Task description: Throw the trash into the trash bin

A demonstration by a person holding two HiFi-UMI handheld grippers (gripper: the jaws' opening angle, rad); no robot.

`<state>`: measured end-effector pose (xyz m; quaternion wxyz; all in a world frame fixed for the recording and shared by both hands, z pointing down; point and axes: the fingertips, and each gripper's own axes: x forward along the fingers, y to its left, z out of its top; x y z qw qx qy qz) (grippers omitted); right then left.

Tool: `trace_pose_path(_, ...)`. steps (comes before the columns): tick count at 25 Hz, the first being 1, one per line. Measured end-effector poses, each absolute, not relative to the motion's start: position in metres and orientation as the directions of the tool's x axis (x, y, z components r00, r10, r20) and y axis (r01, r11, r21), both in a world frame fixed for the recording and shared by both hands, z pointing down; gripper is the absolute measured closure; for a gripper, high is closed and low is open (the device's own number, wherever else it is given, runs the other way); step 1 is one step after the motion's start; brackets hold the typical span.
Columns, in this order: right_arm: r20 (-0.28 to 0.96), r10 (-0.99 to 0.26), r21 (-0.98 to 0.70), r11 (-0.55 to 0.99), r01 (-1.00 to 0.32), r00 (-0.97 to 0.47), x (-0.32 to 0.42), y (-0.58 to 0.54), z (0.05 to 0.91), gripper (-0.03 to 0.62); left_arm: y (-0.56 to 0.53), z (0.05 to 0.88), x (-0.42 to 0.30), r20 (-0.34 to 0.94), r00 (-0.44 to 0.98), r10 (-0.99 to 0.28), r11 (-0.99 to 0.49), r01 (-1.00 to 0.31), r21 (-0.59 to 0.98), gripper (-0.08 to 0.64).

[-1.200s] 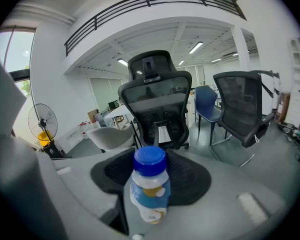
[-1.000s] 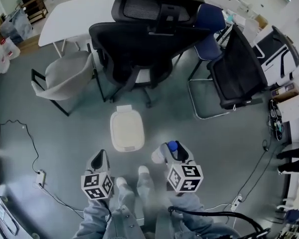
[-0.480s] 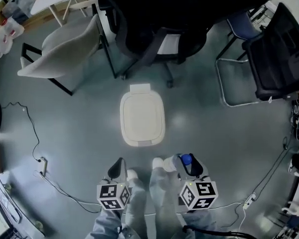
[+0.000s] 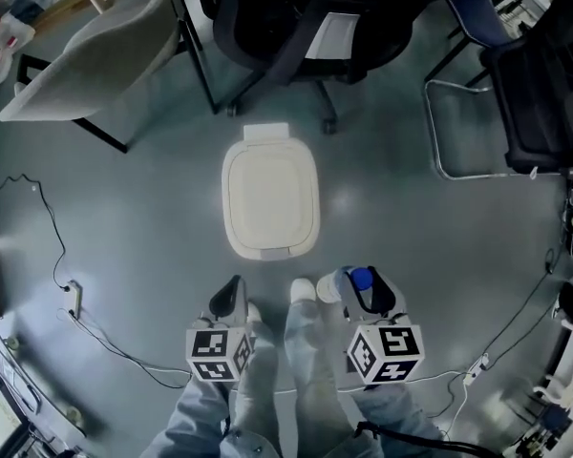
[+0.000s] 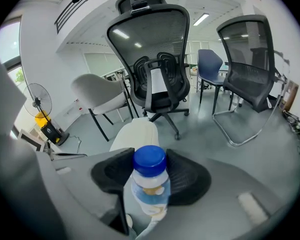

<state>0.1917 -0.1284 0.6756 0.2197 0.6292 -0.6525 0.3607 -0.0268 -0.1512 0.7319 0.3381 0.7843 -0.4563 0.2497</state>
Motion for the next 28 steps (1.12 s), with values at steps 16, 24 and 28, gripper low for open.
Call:
trace_pose_path(16, 0.772, -0.635, -0.188, -0.192, -0.963, -0.024, 0.245, -0.105, 0.703, 0.391, -0.163, 0.792, 0.035, 0.751, 0.513, -0.417, -0.488, -0.823, 0.291, 0.551)
trace_pose_path(24, 0.777, -0.629, -0.190, -0.229, -0.955, -0.004, 0.259, -0.092, 0.707, 0.391, -0.159, 0.808, 0.045, 0.774, 0.501, -0.387, -0.502, -0.819, 0.279, 0.551)
trace_pose_path(28, 0.781, -0.625, -0.190, -0.238, -0.952, 0.000, 0.266, -0.089, 0.709, 0.391, -0.158, 0.818, 0.048, 0.795, 0.483, -0.367, -0.509, -0.819, 0.263, 0.551)
